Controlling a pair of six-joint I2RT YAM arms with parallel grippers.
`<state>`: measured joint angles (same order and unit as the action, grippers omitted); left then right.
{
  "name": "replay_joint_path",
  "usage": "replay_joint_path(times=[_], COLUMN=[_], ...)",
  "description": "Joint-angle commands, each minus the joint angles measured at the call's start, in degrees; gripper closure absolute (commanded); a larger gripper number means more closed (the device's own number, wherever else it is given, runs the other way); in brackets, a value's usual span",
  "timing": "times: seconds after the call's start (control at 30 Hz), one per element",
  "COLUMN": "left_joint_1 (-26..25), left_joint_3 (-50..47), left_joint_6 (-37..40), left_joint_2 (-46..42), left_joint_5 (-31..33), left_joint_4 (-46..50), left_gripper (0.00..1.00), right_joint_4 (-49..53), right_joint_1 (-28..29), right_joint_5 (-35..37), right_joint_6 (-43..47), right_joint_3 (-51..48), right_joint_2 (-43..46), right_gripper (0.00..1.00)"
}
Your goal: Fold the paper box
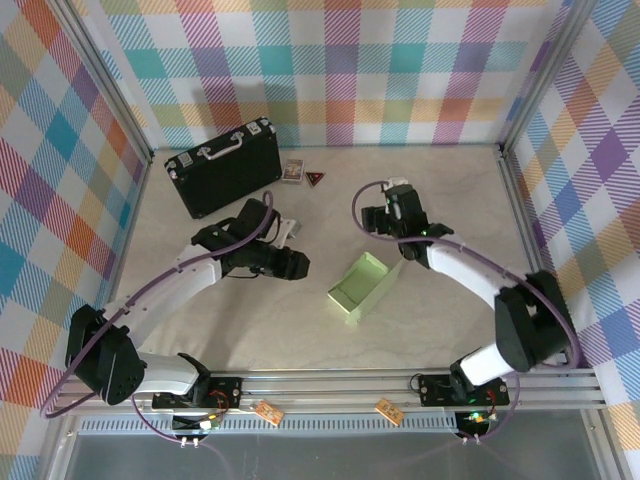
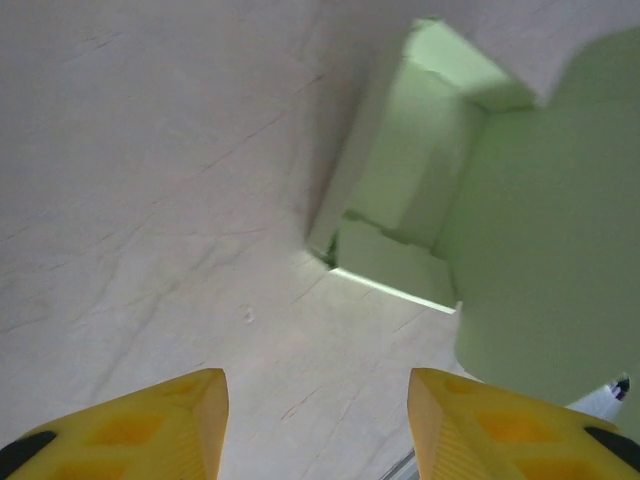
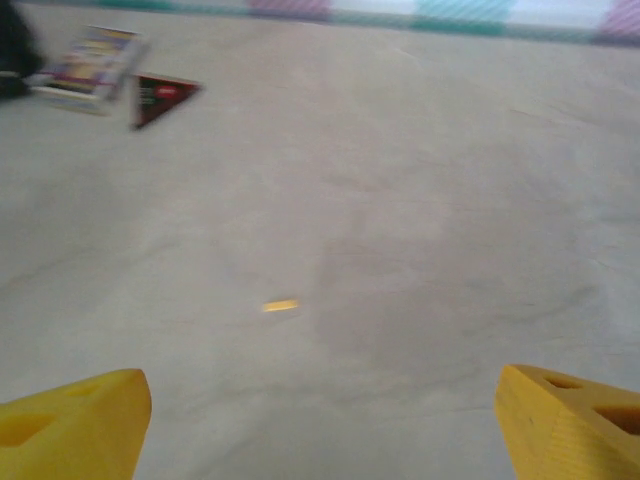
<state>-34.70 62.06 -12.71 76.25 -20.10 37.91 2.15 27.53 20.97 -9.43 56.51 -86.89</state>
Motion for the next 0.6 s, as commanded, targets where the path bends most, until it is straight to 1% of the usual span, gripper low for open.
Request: replay_joint_path(times=[0.0, 0.07, 0.13, 0.27, 0.4, 0.47, 0.57], left_joint_1=[-3.89, -6.65, -7.97, -8.57, -9.46, -9.61, -9.62], left_joint_3=[-0.97, -0.81, -0.26, -0.88, -2.39, -3.87, -5.38], left_joint_6=[-2.94, -3.01, -3.21, -3.76, -4.62, -5.71, -6.66], left_joint_2=[1.3, 2.38, 3.73, 5.66, 7.61, 8.02, 7.7], left_joint_5=[-1.14, -0.18, 0.5, 0.35, 0.62, 2.05, 5.39], left_joint_4=[-7.07, -11.1, -13.19, -15.94, -17.33, -18.69, -19.39], left_gripper=[0.49, 0.48, 0.48, 0.47, 0.47, 0.47, 0.47], right_joint_4=[0.58, 0.31, 0.92, 3.11, 7.38, 7.69, 12.59], right_joint_1=[-1.39, -2.0, -2.8, -6.85, -10.06, -10.55, -10.79], right_joint_5=[3.78, 2.07, 1.8, 0.97, -2.03, -2.88, -3.73], right_joint_6=[0.04, 0.58, -0.07, -2.12, -3.53, -4.39, -6.3], right_joint_3=[4.46, 5.8, 7.09, 10.94, 17.39, 18.64, 21.1], right_joint_2=[-3.56, -5.71, -7.45, -11.91, -16.91, -17.43, -16.06], right_gripper=[0.11, 0.11, 0.11, 0.1, 0.11, 0.11, 0.11])
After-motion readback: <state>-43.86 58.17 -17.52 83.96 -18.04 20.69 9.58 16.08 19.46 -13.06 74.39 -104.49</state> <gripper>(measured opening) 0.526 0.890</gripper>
